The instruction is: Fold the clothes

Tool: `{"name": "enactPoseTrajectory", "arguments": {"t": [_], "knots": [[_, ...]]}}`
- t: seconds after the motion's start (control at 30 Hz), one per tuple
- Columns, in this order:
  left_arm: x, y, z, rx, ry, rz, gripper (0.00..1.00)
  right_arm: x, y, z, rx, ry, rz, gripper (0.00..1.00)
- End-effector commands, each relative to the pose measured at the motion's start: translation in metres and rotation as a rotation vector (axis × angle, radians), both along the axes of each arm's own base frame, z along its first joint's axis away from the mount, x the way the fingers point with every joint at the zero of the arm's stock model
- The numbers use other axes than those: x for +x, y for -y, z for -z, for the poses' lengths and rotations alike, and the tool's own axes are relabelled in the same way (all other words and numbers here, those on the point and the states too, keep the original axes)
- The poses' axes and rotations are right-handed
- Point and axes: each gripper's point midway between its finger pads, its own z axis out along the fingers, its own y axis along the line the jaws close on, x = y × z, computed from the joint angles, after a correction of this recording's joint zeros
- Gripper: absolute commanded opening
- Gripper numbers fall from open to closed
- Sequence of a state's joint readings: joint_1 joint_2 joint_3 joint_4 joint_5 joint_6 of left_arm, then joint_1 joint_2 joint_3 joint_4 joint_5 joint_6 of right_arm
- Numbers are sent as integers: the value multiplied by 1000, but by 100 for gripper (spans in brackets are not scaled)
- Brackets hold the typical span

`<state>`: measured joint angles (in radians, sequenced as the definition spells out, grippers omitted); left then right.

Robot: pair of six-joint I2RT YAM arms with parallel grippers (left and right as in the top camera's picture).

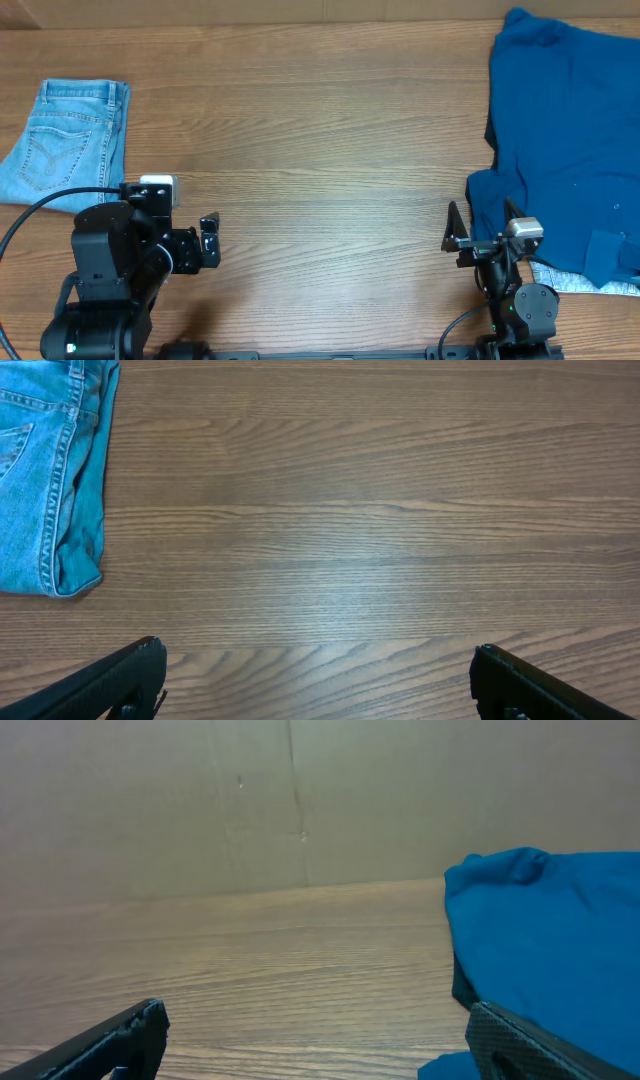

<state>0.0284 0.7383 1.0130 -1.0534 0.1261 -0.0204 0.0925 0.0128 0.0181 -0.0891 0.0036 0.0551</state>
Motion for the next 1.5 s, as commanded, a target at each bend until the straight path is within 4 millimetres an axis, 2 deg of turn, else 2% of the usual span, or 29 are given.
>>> {"name": "enactPoseTrajectory", "arguments": {"t": [0.0,0.2,0.37,0.47,0.57,0.7,0.87,1.03,1.23,1.37,1.47], "knots": [[0,-2,2,-3,-5,-15,100,0,-2,2,-2,5,-8,100],[0,-2,2,-3,-4,-14,100,0,-2,2,-2,5,-8,100],[-9,-2,12,-3,-1,-15,100,0,-2,2,-2,4,-8,100],[-18,-1,27,-2,8,-15,100,0,-2,2,-2,4,-8,100],[-24,-1,53,-2,39,-15,100,0,-2,2,-2,5,-8,100],[-16,2,74,0,171,4,100,0,-2,2,-2,4,-8,100],[-4,10,86,-8,386,29,100,0,-2,2,-2,5,-8,100],[9,10,86,-31,556,11,100,0,-2,2,-2,4,-8,100],[26,3,71,-6,753,-24,100,0,-2,2,-2,5,-8,100],[28,-6,68,14,778,-76,100,0,-2,2,-2,5,-8,100],[28,-9,80,24,730,-89,100,0,-2,2,-2,5,-8,100]]}}
